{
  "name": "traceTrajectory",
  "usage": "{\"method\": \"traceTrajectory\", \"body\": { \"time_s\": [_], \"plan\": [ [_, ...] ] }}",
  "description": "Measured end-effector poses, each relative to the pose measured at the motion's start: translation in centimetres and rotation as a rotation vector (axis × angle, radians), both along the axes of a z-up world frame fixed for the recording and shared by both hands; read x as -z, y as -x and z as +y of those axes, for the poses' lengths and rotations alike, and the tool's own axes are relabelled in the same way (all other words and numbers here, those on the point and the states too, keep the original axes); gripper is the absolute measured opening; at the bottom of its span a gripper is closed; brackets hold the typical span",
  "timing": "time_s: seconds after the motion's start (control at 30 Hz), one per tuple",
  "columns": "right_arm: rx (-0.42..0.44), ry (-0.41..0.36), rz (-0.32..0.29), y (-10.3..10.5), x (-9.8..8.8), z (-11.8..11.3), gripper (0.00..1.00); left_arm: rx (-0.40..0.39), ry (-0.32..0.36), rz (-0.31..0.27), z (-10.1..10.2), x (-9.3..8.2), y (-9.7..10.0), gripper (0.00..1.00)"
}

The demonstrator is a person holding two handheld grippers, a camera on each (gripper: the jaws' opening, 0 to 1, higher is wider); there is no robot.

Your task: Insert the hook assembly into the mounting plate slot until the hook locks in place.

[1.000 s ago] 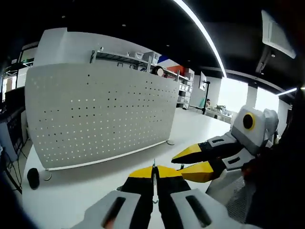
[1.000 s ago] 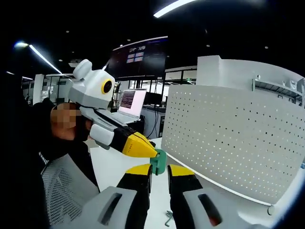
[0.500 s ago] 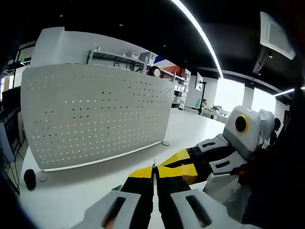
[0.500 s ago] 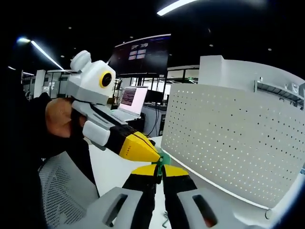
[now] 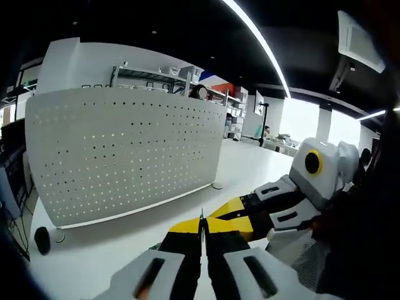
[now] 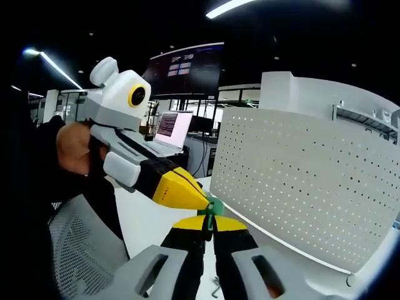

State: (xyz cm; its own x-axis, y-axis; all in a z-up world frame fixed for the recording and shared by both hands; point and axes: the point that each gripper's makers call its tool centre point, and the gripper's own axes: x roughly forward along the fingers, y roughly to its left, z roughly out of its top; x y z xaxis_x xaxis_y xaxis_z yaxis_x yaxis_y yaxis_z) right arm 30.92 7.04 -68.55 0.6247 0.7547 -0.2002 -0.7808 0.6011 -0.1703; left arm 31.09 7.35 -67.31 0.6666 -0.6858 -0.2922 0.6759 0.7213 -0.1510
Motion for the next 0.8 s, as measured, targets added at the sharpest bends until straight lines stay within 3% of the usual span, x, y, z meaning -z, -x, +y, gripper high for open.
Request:
{"method": "traceTrajectory", "body": {
  "time_s": [0.23,0.33,0.53,0.7,0.8],
  "plan": [
    [0.010,-0.003,0.002,-0.1,-0.1,-0.1,0.01,0.007,0.036,-0.016,0.0,-0.2,0.1,0.03],
    [0.014,-0.006,0.000,-0.3,-0.3,-0.1,0.01,0.006,0.029,-0.030,0.0,-0.2,0.1,0.15],
    [0.025,-0.014,0.001,-0.6,-0.5,-0.3,0.01,-0.008,0.038,-0.047,0.9,0.0,0.4,0.16],
    [0.040,-0.022,0.006,-1.2,-0.7,-0.8,0.01,-0.037,0.087,-0.069,2.0,0.1,0.9,0.18],
    [0.048,-0.033,0.016,-1.5,-0.9,-1.0,0.01,-0.064,0.060,-0.109,2.8,0.5,1.2,0.19]
  ]
}}
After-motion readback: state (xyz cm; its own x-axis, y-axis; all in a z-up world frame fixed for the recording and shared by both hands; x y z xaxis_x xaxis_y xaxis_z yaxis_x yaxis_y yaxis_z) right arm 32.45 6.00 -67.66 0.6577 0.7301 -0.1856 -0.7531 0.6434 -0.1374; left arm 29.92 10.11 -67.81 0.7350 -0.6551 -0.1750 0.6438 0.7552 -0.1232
